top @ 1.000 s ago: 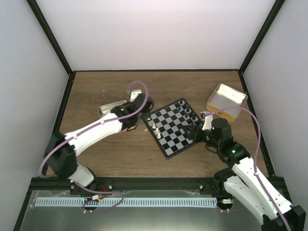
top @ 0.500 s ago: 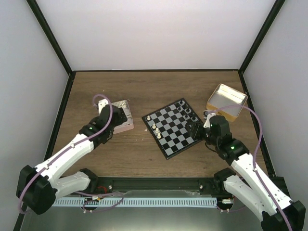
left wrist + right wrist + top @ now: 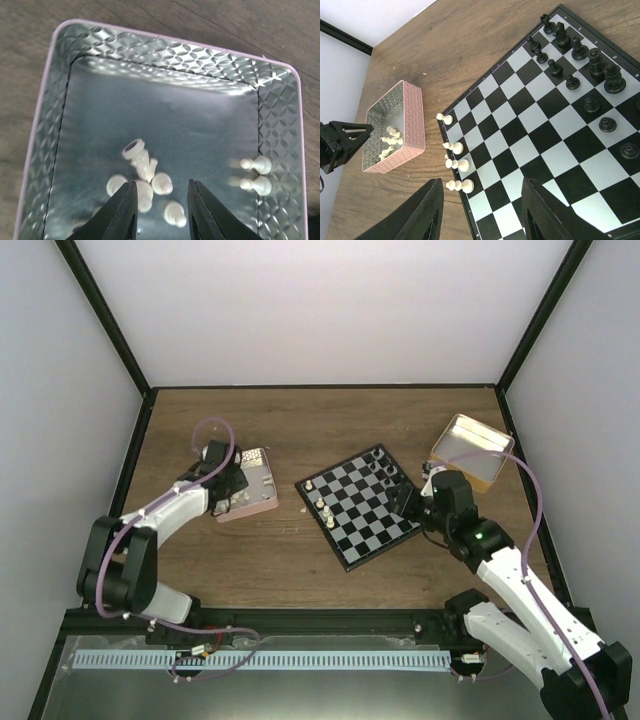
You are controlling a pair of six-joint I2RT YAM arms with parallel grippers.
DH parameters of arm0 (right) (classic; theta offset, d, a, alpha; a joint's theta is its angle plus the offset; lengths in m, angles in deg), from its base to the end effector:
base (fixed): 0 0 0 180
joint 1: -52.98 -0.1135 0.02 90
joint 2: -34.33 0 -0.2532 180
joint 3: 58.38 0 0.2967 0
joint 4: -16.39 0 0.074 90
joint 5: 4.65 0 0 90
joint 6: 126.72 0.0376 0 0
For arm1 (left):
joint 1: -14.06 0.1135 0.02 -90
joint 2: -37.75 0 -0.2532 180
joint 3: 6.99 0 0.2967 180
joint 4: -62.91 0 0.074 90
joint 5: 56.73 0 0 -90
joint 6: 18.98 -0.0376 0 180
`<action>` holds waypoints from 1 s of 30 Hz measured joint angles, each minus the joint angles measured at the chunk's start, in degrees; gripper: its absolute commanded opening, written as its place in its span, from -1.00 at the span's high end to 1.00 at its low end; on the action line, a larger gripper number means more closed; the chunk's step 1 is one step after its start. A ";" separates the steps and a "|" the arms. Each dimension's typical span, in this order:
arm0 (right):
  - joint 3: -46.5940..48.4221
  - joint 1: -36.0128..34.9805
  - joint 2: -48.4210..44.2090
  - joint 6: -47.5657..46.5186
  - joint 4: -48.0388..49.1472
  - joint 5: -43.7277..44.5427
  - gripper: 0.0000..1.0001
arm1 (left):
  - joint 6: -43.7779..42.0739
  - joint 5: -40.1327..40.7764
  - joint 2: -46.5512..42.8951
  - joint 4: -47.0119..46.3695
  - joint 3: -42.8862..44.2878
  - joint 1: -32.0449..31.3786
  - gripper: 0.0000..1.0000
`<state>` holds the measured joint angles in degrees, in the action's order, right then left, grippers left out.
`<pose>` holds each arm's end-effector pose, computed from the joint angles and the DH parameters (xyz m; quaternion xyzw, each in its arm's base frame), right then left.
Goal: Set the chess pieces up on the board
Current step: Pick up the chess piece from the storage box.
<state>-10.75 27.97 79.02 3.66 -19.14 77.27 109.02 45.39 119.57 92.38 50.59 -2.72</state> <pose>0.2062 0.1020 0.2469 0.0835 0.8716 0.3108 0.3698 0.3087 -0.0848 0.1530 -0.2063 0.9228 -0.0534 0.3211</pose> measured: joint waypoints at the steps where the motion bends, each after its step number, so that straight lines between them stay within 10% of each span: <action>1: 0.74 0.00 1.01 -0.07 -0.07 0.07 0.11 | -0.52 -0.44 1.66 0.09 1.14 0.39 0.31; 17: 3.63 0.00 4.20 -2.47 0.35 5.16 0.13 | -2.67 -3.54 9.84 2.25 6.10 2.43 0.34; 30: 4.81 0.00 10.43 -5.40 6.51 7.10 0.13 | -3.98 -6.03 9.68 4.22 4.68 2.54 0.81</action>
<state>-5.94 27.97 89.45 -1.74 -12.63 84.38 105.04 39.36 129.25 96.60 55.27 -0.18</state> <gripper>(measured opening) 0.437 0.161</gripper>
